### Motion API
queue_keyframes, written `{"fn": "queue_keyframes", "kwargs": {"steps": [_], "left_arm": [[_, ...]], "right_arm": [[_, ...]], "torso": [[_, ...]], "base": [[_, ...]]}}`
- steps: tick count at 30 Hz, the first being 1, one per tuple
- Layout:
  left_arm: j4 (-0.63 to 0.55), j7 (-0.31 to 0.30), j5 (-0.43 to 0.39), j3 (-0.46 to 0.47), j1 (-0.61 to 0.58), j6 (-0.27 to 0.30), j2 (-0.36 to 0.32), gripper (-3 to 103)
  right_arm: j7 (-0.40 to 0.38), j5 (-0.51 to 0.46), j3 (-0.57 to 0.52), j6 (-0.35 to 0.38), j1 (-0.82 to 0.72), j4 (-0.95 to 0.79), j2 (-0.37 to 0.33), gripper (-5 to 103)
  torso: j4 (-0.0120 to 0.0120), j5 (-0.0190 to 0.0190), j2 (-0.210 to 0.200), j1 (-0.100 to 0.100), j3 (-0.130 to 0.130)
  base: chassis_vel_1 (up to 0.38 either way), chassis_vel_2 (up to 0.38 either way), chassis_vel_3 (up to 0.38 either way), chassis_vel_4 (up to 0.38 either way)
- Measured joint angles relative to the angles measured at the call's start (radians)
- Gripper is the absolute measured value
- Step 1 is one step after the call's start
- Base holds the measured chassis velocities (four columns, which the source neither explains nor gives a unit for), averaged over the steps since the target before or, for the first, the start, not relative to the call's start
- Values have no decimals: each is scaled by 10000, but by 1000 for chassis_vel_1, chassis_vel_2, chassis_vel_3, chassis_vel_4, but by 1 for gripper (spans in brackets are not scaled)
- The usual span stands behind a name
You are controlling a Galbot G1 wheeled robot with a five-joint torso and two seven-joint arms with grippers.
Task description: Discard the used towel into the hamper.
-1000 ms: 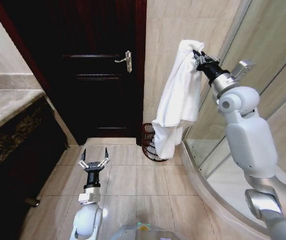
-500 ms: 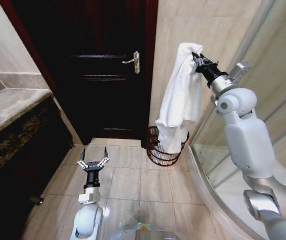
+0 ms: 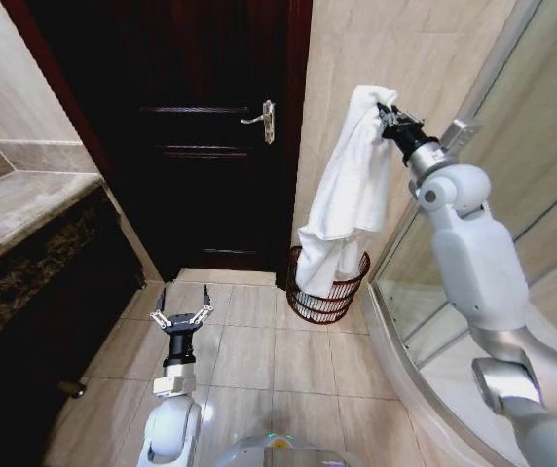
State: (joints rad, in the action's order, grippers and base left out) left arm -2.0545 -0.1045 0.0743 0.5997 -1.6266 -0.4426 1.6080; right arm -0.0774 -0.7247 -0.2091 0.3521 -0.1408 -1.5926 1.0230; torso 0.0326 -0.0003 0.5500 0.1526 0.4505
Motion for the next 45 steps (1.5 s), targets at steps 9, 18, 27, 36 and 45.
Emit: {"fn": "queue_keyframes", "kwargs": {"steps": [9, 18, 27, 36, 45], "left_arm": [[-80, 0, -35, -5, -3, 5, 0, 100], [-95, 0, -45, -9, -31, 9, 0, 100], [-220, 32, 10, -178, -25, 73, 0, 100], [-269, 42, 12, -177, -83, 73, -1, 100], [-216, 17, 3, -165, -106, -7, 2, 100]], "right_arm": [[-36, 11, 111, -33, 467, 539, 162, 9], [-43, 17, 155, -80, 816, 904, 131, 9], [-188, -232, 712, -102, 2585, 1781, 200, 9], [-249, -344, 1004, -44, 3091, 1941, 203, 9], [-208, -18, 795, -110, 1887, 1898, 447, 9]], "torso": [[-1, 4, -2, 0, 1], [-1, 7, -2, 1, 0], [0, 0, -2, 0, -1], [-1, 4, -3, 0, -1], [0, 4, -2, 0, -1]], "base": [[0, 0, 0, 0], [0, 0, 0, 0], [0, 0, 0, 0], [0, 0, 0, 0], [0, 0, 0, 0]]}}
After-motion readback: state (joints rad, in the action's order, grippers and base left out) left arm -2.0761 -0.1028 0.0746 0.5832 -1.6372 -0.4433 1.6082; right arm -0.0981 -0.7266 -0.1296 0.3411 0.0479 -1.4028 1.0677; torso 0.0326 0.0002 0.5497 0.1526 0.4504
